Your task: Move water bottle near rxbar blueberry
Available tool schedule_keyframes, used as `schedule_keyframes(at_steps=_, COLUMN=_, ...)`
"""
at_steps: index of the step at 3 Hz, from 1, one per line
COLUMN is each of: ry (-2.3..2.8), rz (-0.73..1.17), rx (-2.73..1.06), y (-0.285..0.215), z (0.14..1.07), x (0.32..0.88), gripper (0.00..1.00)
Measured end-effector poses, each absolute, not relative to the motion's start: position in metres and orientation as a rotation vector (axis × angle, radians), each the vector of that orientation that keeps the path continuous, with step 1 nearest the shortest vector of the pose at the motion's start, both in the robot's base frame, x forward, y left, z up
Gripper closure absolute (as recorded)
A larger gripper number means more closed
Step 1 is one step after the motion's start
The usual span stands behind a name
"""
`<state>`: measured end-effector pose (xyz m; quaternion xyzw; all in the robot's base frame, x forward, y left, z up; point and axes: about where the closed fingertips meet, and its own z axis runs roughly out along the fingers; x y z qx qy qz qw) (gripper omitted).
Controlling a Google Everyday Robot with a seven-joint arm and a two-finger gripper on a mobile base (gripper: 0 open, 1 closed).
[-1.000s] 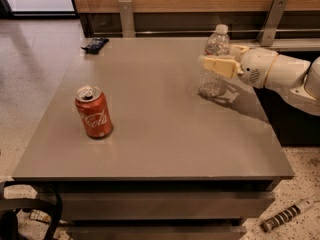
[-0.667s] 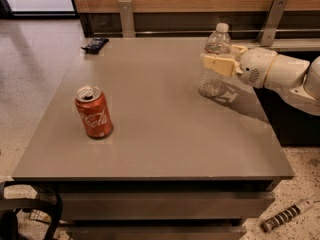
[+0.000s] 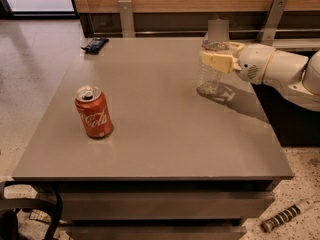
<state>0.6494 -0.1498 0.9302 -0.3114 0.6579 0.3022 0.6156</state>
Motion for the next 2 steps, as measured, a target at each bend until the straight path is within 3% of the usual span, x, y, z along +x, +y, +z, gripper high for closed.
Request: schedule_keyframes(at_steps=2, ry=1.465, rz=0.596, rx=-0.763, y=-0.146, z=1.014, x=0.694, gripper=1.00)
